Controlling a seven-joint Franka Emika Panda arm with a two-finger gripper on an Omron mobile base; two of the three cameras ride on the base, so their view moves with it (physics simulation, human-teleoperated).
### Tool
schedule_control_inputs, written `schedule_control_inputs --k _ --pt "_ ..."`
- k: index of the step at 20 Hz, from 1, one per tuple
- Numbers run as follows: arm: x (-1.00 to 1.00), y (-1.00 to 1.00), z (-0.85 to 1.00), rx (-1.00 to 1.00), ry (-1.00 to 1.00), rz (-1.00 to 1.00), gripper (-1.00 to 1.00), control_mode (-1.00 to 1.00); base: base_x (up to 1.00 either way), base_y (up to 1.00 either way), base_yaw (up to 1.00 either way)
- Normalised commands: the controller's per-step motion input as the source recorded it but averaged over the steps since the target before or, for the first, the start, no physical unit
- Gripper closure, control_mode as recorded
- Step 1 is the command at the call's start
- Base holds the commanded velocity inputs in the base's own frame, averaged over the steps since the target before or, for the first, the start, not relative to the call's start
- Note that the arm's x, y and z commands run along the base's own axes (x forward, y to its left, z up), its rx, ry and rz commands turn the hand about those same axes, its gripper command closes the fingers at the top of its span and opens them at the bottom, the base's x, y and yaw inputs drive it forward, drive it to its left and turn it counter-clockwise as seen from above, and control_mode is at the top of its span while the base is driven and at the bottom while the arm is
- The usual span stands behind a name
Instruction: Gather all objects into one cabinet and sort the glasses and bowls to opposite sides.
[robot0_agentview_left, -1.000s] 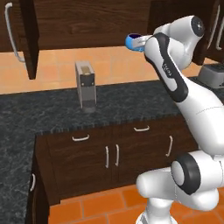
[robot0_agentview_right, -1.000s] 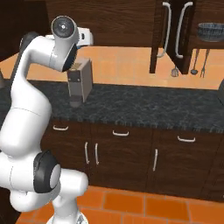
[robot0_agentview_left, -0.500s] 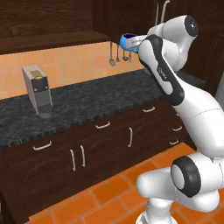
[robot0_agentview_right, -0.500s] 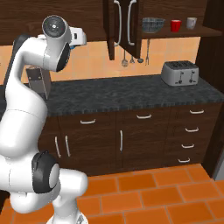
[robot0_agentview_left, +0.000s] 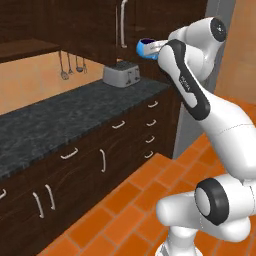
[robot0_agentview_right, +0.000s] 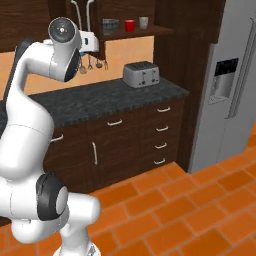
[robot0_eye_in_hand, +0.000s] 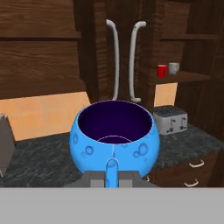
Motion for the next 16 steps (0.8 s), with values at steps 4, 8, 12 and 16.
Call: schedule_control_inputs --k 4,8,12,16 --pt "0.00 0.00 0.00 0.00 0.00 0.00 1.00 1.00 -0.15 -0.07 -0.27" --pt "0.00 0.00 0.00 0.00 0.00 0.00 1.00 1.00 0.51 -0.43 0.00" --pt "0.00 0.00 0.00 0.00 0.00 0.00 1.00 1.00 0.71 -0.35 0.00" --pt "0.00 0.00 0.00 0.00 0.00 0.00 1.00 1.00 0.92 -0.17 0.00"
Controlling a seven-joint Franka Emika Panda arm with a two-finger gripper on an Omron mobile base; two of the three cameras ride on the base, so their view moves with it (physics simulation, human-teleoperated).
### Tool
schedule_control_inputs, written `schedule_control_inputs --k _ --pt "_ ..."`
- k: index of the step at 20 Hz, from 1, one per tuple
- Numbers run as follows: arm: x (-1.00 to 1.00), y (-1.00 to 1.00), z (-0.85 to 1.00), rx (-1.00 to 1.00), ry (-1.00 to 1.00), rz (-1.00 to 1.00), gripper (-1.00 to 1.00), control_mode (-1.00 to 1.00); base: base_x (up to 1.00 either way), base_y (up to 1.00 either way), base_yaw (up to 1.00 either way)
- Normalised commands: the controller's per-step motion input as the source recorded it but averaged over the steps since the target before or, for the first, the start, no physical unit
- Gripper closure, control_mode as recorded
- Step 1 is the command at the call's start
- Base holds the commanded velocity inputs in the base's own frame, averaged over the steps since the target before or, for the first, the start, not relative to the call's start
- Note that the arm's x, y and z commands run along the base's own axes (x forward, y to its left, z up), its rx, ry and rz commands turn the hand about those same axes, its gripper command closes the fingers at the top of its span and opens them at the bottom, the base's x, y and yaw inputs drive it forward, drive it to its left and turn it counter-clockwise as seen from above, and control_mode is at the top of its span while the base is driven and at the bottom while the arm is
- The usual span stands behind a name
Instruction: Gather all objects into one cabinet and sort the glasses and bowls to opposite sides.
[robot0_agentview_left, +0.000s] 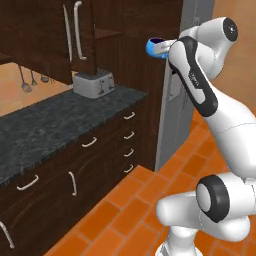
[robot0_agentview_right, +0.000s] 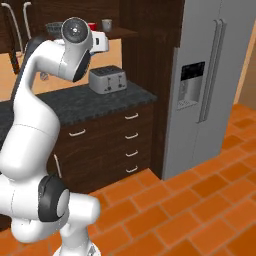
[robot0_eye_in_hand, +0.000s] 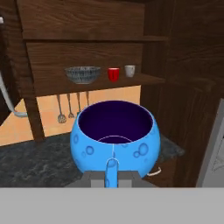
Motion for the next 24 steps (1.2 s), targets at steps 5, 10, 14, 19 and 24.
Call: schedule_control_inputs --k 5,10,14,19,24 --pt "0.00 0.00 0.00 0.00 0.00 0.00 1.00 1.00 1.00 -0.06 0.03" --pt "0.00 0.00 0.00 0.00 0.00 0.00 1.00 1.00 0.90 -0.15 0.12" --pt "0.00 0.00 0.00 0.00 0.00 0.00 1.00 1.00 0.65 -0.07 0.15" --pt "0.00 0.00 0.00 0.00 0.00 0.00 1.00 1.00 0.32 0.00 0.35" --pt "0.00 0.00 0.00 0.00 0.00 0.00 1.00 1.00 0.37 0.00 0.18"
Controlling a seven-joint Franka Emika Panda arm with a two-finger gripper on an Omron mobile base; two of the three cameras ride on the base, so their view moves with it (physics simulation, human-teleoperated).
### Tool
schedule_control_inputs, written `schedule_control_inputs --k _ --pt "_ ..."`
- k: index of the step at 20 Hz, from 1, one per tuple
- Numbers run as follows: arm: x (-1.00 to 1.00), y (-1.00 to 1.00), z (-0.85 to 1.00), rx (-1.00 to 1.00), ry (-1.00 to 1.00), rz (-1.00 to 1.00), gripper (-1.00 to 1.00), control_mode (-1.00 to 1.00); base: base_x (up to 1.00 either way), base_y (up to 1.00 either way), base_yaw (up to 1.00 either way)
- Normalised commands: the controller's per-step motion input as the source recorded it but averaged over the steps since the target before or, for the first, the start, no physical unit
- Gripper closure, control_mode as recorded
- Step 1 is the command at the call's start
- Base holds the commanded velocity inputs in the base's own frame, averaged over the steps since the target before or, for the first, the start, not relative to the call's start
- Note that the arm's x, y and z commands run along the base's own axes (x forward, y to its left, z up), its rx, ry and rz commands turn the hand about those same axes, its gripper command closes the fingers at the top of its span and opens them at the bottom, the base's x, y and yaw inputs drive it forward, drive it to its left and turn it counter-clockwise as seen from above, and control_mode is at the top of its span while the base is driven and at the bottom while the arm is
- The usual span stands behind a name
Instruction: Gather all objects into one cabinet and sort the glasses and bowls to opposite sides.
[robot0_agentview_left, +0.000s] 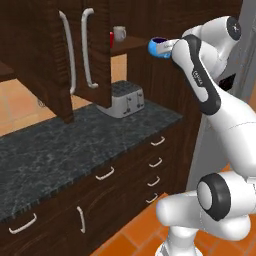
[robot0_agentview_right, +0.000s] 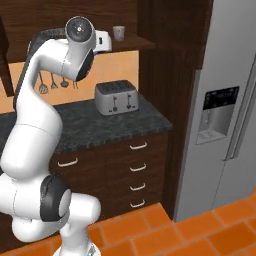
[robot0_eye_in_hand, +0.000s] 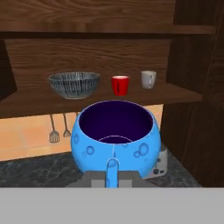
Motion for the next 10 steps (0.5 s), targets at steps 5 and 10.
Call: schedule_control_inputs --k 5,10 --pt "0.00 0.00 0.00 0.00 0.00 0.00 1.00 1.00 1.00 -0.03 0.06" --pt "0.00 0.00 0.00 0.00 0.00 0.00 1.00 1.00 0.97 -0.21 0.21"
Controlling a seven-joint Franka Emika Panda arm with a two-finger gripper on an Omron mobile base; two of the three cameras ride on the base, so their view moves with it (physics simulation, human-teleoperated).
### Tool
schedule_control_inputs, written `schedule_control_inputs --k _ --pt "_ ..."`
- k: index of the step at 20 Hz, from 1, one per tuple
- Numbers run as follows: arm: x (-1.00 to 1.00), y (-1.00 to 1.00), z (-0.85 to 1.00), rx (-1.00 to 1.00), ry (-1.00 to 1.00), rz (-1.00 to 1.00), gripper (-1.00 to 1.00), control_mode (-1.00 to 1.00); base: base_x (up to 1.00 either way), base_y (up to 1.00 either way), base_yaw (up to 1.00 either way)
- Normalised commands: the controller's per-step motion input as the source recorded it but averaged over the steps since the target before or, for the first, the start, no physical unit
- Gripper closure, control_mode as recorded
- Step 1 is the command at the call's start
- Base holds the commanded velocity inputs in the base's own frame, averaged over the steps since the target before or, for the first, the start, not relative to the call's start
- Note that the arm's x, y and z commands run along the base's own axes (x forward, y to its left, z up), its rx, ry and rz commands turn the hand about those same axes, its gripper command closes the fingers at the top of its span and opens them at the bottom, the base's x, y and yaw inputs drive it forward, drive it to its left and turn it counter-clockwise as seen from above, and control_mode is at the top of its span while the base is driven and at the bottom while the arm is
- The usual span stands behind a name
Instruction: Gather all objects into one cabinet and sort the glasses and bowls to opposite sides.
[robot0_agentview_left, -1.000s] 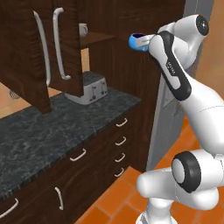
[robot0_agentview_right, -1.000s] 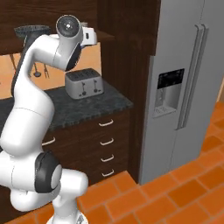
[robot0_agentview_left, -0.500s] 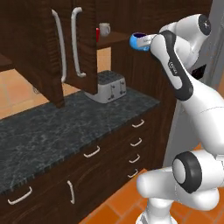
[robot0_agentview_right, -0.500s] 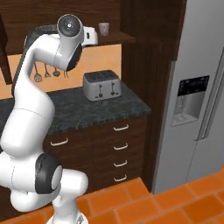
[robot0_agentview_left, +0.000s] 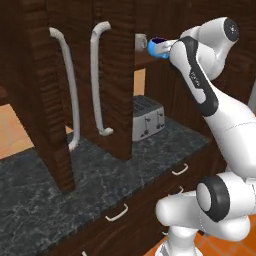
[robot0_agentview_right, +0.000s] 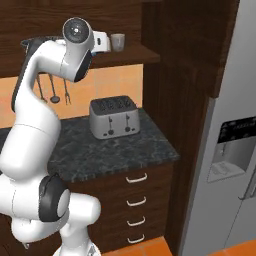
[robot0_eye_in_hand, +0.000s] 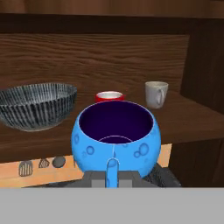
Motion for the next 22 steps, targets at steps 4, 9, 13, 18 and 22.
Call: schedule_control_inputs --k 4,9,13,18,22 --pt "0.00 0.00 0.00 0.00 0.00 0.00 1.00 1.00 0.67 -0.56 0.38" --pt "0.00 0.00 0.00 0.00 0.00 0.00 1.00 1.00 0.33 -0.41 0.25" --pt "0.00 0.00 0.00 0.00 0.00 0.00 1.00 1.00 0.91 0.03 0.00" --pt "0.00 0.00 0.00 0.00 0.00 0.00 1.00 1.00 0.29 0.03 0.00" --pt "0.00 0.00 0.00 0.00 0.00 0.00 1.00 1.00 0.13 -0.12 0.02"
